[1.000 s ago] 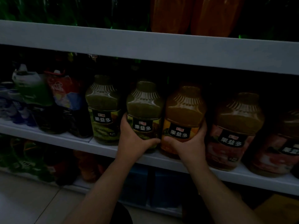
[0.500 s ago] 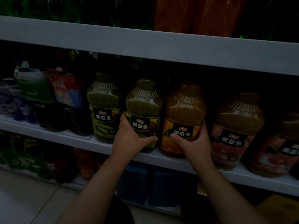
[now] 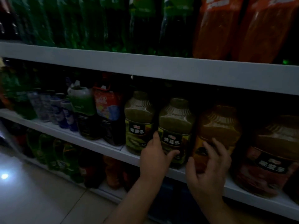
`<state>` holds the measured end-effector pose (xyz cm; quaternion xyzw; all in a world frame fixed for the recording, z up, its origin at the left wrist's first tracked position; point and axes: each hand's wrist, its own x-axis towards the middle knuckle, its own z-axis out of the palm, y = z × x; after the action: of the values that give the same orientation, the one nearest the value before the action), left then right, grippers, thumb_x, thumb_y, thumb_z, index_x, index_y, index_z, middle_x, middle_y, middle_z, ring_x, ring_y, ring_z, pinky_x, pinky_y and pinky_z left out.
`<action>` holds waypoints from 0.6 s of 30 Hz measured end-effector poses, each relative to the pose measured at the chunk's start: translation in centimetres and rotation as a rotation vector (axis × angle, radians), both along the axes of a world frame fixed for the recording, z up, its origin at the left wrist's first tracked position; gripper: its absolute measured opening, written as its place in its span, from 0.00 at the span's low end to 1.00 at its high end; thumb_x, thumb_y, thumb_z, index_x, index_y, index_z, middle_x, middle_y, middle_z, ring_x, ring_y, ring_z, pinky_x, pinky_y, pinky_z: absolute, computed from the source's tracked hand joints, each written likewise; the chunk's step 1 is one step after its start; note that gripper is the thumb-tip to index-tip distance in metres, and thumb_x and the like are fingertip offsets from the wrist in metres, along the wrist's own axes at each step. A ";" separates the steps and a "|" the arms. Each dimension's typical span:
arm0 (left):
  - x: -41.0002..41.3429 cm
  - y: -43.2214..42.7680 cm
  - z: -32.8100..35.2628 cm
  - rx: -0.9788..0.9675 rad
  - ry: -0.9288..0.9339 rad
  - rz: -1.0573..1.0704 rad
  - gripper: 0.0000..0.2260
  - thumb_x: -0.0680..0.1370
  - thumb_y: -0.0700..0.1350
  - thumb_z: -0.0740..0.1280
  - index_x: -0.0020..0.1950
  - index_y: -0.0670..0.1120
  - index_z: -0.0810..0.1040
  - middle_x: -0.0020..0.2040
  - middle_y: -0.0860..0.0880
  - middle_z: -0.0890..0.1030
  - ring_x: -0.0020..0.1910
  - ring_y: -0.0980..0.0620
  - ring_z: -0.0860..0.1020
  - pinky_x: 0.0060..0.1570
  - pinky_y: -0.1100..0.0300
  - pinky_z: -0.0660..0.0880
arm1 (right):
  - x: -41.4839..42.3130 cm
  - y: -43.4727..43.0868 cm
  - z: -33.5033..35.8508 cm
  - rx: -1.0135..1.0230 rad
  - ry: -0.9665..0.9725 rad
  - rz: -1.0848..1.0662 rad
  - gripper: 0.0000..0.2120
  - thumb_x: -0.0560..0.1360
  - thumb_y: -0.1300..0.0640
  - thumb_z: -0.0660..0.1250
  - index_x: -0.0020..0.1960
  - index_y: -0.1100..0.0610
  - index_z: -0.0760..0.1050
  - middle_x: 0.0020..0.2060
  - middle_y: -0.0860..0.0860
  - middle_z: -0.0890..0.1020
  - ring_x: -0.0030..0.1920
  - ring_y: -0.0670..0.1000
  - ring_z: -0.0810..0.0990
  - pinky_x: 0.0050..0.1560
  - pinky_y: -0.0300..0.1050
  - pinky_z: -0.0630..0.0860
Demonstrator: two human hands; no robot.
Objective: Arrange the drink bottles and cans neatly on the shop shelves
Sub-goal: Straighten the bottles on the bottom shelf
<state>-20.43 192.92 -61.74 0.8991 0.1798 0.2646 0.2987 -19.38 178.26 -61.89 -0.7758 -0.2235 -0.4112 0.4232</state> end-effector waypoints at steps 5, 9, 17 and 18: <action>-0.9 1.5 0.9 -0.068 0.041 -0.179 0.30 0.78 0.53 0.66 0.77 0.47 0.59 0.60 0.46 0.77 0.56 0.50 0.76 0.55 0.61 0.73 | -0.6 4.6 3.0 -0.022 0.156 0.253 0.16 0.75 0.58 0.61 0.62 0.61 0.74 0.59 0.47 0.71 0.61 0.43 0.69 0.63 0.37 0.65; -2.5 6.7 1.3 -0.202 -0.068 -0.167 0.14 0.78 0.43 0.66 0.63 0.47 0.78 0.54 0.50 0.82 0.51 0.60 0.79 0.50 0.73 0.71 | -0.3 8.1 4.8 -0.028 0.258 0.449 0.17 0.75 0.60 0.60 0.63 0.59 0.74 0.60 0.45 0.73 0.61 0.40 0.70 0.62 0.33 0.66; -5.3 18.4 -1.3 -0.416 -0.267 0.481 0.11 0.74 0.51 0.70 0.56 0.57 0.77 0.43 0.62 0.79 0.42 0.67 0.77 0.36 0.73 0.69 | 0.6 18.1 4.3 -0.044 0.437 0.810 0.18 0.79 0.58 0.60 0.68 0.52 0.70 0.64 0.38 0.70 0.65 0.33 0.66 0.65 0.31 0.64; -5.3 19.3 -1.6 -0.424 -0.271 0.513 0.13 0.73 0.52 0.71 0.57 0.57 0.76 0.45 0.62 0.79 0.42 0.67 0.76 0.37 0.72 0.69 | 0.6 19.4 3.8 -0.051 0.493 0.840 0.19 0.79 0.57 0.61 0.70 0.49 0.68 0.65 0.37 0.68 0.65 0.32 0.64 0.65 0.31 0.63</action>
<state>-25.68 212.27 -63.31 0.6996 0.4090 0.4048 0.4235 -18.80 197.65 -58.07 -0.7029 -0.4203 -0.0031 0.5737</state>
